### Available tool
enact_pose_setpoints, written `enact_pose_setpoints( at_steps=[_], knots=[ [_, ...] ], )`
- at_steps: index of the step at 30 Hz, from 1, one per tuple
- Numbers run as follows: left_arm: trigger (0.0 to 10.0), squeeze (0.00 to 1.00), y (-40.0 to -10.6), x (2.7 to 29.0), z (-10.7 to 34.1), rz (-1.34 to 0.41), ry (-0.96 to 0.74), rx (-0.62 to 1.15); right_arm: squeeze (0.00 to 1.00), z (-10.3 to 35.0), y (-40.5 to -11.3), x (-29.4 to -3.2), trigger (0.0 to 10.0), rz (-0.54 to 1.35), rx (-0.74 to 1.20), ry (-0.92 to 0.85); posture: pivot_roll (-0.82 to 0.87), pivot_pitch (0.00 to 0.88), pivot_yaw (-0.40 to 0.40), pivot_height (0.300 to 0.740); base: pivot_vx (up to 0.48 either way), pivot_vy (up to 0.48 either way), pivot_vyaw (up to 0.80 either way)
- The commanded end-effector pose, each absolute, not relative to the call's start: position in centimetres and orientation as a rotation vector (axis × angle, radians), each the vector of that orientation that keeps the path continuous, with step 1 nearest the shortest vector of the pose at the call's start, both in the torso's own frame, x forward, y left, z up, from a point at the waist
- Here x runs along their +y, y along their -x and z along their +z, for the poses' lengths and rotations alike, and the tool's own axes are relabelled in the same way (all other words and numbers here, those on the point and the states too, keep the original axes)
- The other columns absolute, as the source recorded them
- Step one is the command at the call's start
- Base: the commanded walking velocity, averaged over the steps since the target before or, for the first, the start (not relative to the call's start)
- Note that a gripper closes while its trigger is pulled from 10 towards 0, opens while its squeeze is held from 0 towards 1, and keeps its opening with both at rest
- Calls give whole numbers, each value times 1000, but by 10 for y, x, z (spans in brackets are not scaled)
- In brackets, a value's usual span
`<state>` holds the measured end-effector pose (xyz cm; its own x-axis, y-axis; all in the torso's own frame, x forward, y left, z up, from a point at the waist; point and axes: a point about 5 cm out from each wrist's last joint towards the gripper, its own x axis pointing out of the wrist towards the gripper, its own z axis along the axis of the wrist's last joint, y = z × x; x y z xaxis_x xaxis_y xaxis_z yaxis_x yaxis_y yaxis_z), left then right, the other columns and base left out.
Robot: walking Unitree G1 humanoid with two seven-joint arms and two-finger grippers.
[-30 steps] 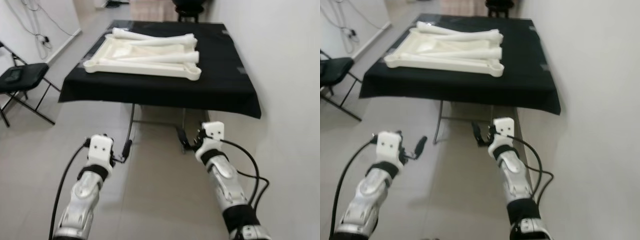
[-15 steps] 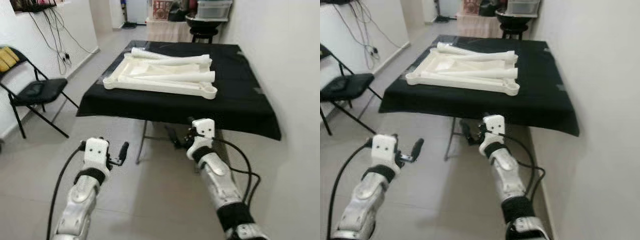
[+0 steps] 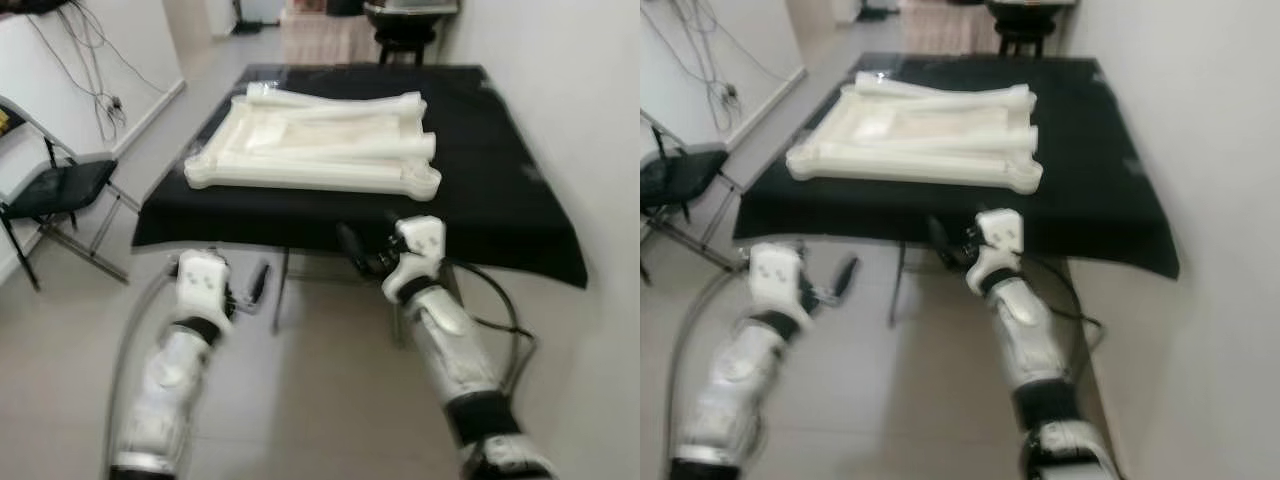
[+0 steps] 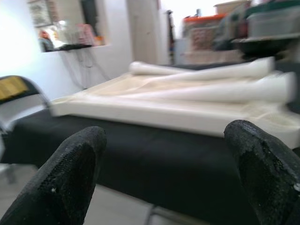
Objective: Building children table
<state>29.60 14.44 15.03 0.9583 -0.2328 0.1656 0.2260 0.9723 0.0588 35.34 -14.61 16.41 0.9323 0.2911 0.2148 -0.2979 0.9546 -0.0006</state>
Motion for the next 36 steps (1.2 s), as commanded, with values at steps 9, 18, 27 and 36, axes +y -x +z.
enact_pose_setpoints(
  at_steps=[9, 18, 27, 36],
  knots=[
    [10000, 0, -296, 149, 160, -235, -46, -186, 0, 181, -360, -138, 10000, 317, -252, -73, 9, 113, -22, 740, 298, 0, 0],
    [10000, 0, -296, 147, 161, -244, -45, -186, 0, 184, -361, -139, 10000, 324, -256, -70, 1, 113, -25, 740, 298, 0, 0],
    [10000, 0, -295, 146, 161, -249, -42, -180, 0, 177, -358, -126, 10000, 364, -227, -95, 5, 118, -29, 740, 298, 0, 0],
    [10000, 0, -294, 147, 162, -245, -43, -182, 0, 179, -356, -118, 10000, 408, -239, -96, 5, 120, -29, 740, 298, 0, -533]
  ],
)
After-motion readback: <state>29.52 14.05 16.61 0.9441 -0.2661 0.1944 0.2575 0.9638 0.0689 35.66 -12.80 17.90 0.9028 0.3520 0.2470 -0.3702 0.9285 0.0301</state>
